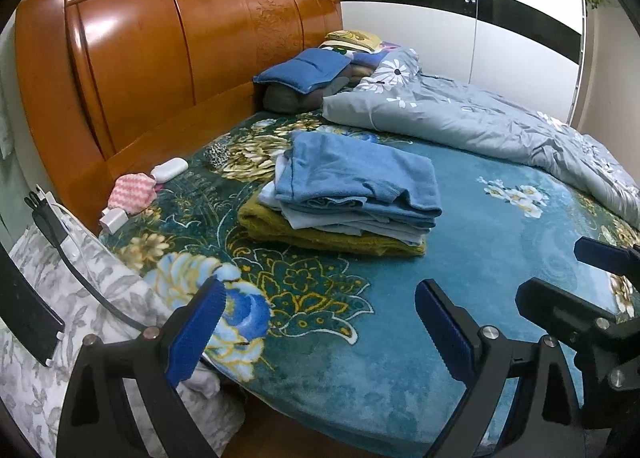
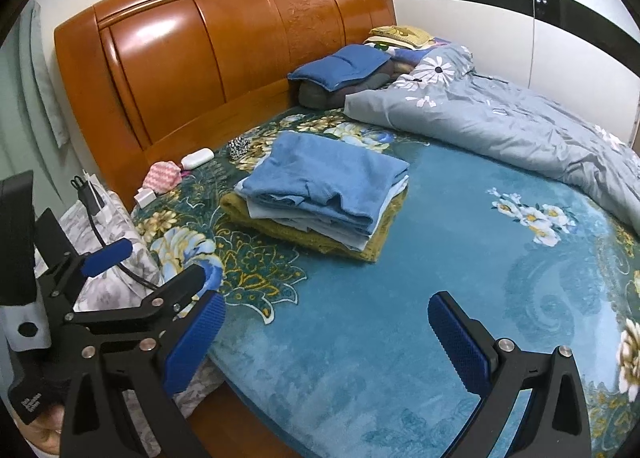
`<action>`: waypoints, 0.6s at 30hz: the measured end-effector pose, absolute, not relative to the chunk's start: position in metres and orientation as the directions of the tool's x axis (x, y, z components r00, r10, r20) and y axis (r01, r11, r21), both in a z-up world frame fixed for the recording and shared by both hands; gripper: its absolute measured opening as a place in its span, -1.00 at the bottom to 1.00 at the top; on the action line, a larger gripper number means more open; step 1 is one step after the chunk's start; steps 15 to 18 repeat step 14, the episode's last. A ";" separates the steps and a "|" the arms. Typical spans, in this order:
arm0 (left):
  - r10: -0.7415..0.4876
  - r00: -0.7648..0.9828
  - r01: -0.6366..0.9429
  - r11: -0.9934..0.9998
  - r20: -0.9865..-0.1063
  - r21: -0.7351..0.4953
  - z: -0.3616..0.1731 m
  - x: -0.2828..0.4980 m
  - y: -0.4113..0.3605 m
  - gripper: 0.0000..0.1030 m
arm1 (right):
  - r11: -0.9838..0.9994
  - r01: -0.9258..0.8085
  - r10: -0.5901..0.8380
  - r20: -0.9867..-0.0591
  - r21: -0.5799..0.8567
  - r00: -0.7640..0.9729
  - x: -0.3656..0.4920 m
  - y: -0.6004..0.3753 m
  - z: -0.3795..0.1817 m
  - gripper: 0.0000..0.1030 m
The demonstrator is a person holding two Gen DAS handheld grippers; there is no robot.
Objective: Fold clothes
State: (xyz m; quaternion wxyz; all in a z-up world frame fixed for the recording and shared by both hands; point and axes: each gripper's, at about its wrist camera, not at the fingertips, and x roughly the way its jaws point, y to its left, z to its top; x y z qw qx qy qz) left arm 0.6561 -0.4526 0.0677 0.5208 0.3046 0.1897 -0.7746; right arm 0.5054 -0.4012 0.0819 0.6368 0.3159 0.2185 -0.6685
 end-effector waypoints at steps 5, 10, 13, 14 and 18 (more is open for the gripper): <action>-0.705 -0.277 0.924 -0.382 -0.653 0.020 0.075 0.659 -0.449 0.87 | -0.096 0.990 -0.717 -0.697 0.105 0.004 0.505 -0.400 0.086 1.00; -0.711 -0.276 0.923 -0.385 -0.647 0.030 0.075 0.658 -0.448 0.87 | -0.099 0.990 -0.716 -0.698 0.104 0.002 0.504 -0.398 0.087 1.00; -0.707 -0.278 0.921 -0.389 -0.651 0.028 0.074 0.657 -0.447 0.87 | -0.100 0.989 -0.716 -0.698 0.107 0.004 0.503 -0.397 0.086 1.00; -0.705 -0.277 0.921 -0.390 -0.652 0.030 0.074 0.656 -0.446 0.87 | -0.100 0.989 -0.715 -0.699 0.108 0.004 0.502 -0.397 0.086 1.00; -0.705 -0.277 0.921 -0.390 -0.652 0.030 0.074 0.656 -0.446 0.87 | -0.100 0.989 -0.715 -0.699 0.108 0.004 0.502 -0.397 0.086 1.00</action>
